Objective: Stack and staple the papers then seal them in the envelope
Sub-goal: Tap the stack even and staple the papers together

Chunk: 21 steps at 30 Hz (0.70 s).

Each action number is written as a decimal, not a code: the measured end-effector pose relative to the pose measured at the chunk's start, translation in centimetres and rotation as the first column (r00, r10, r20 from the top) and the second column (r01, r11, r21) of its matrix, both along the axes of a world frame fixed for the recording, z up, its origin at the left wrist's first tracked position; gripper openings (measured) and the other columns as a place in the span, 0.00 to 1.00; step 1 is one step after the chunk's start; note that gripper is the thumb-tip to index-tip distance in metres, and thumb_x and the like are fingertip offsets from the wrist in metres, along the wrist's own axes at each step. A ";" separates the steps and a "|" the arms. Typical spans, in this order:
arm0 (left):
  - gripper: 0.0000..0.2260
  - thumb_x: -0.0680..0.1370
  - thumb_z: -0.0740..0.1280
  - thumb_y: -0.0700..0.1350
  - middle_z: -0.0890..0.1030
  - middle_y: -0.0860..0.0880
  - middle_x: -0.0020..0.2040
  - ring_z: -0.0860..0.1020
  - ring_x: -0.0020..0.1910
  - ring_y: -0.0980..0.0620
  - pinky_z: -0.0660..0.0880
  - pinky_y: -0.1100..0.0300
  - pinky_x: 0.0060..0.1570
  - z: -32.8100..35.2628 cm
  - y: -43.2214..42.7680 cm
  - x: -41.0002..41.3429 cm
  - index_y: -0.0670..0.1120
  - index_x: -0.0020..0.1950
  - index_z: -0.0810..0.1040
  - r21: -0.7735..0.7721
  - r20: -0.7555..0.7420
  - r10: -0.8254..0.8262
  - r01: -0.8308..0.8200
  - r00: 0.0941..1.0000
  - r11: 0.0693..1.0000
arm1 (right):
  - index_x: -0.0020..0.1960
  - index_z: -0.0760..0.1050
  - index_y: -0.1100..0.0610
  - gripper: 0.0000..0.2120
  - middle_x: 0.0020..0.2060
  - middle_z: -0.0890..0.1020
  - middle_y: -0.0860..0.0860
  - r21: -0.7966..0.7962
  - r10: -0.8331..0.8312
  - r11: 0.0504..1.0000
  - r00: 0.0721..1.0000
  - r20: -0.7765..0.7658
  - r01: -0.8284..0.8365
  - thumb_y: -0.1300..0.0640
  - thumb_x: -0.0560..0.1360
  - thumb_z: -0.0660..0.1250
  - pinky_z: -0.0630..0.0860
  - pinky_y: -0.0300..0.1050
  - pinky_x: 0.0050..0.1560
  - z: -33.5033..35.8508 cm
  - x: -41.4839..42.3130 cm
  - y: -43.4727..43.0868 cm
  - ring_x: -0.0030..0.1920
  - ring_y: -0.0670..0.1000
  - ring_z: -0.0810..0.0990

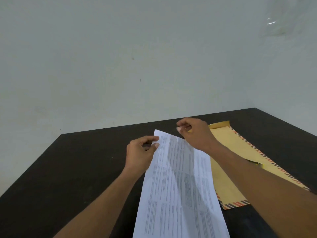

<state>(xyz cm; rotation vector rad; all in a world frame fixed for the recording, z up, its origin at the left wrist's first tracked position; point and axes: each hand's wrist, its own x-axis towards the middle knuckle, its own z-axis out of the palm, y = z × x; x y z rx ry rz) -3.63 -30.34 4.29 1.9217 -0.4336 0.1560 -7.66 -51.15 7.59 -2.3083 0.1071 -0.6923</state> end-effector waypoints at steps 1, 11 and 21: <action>0.12 0.76 0.73 0.42 0.84 0.53 0.56 0.82 0.52 0.57 0.81 0.54 0.57 -0.1 -0.3 0.0 0.49 0.59 0.83 -0.002 -0.015 -0.002 0.002 1.000 1.000 | 0.57 0.80 0.53 0.11 0.50 0.83 0.47 -0.030 -0.080 0.996 0.995 -0.066 0.078 0.52 0.76 0.70 0.72 0.28 0.46 -0.3 -0.7 -1.7 0.44 0.38 0.78; 0.11 0.77 0.73 0.40 0.83 0.53 0.54 0.81 0.51 0.58 0.80 0.59 0.55 -2.7 -3.9 -0.1 0.51 0.58 0.83 0.020 -0.064 -0.021 0.023 0.998 1.000 | 0.65 0.69 0.57 0.25 0.63 0.75 0.56 -0.512 -0.519 0.842 0.512 -0.684 0.170 0.42 0.76 0.67 0.71 0.54 0.64 -4.2 -8.8 -10.8 0.64 0.58 0.73; 0.11 0.76 0.74 0.41 0.83 0.56 0.52 0.82 0.52 0.58 0.81 0.57 0.55 -0.9 -2.0 0.1 0.53 0.55 0.83 -0.071 -0.057 0.006 -0.010 0.998 0.997 | 0.39 0.74 0.62 0.11 0.34 0.75 0.57 0.847 -0.101 0.508 0.988 -0.120 0.155 0.63 0.79 0.62 0.75 0.47 0.36 3.7 -3.8 -5.4 0.34 0.53 0.74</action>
